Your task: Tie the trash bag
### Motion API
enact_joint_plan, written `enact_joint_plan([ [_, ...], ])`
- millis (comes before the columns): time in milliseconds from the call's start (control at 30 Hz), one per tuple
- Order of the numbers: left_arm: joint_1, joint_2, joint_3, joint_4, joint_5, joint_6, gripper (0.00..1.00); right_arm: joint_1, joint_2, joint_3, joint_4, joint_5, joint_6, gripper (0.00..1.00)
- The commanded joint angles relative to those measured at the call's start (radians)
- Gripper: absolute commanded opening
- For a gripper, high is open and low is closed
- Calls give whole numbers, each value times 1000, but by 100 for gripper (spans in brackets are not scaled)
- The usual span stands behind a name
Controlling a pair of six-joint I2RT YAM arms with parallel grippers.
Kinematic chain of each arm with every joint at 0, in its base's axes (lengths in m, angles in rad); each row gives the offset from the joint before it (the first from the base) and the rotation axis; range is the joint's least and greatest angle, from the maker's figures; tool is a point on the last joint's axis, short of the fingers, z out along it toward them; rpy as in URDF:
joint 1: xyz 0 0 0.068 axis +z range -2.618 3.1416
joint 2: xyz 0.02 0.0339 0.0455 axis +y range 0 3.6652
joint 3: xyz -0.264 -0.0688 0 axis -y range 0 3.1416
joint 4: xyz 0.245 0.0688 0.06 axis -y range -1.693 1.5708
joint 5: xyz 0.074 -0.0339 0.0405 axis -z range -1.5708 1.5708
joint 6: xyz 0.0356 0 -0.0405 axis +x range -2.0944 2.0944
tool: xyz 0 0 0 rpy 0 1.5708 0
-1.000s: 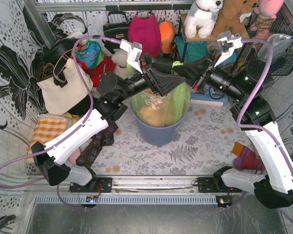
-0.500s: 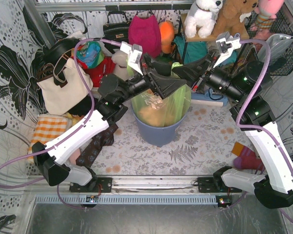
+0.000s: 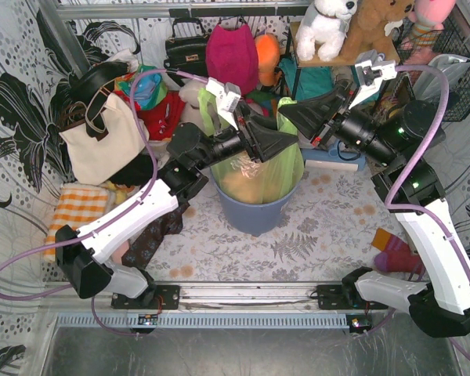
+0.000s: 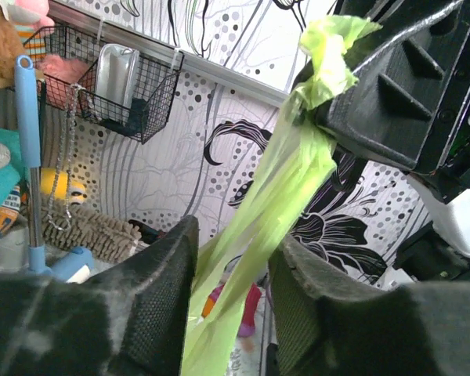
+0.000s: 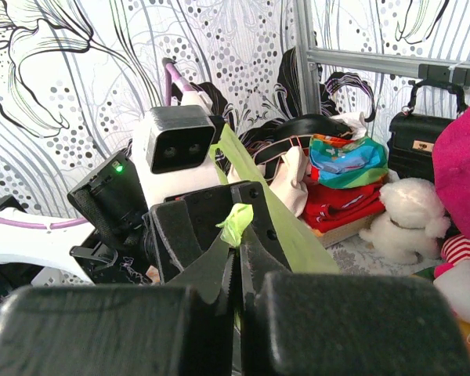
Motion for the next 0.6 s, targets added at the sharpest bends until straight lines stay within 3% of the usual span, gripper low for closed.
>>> enact_joint_plan([
  [0,-5,4,27,64,28,10,40,3,-13,11,58,-11,18,0],
  [100,-5,1,29,66,35,8,23,2,-19,0,59,-9,12,4],
  [167,-5,-2,25,71,39,5,14,2,-26,-11,54,-7,3,27],
  [267,-5,-3,21,83,44,-1,6,3,-41,-41,51,-6,-8,44],
  [567,-5,-3,10,160,140,-29,0,2,-89,-133,81,-47,-24,46],
])
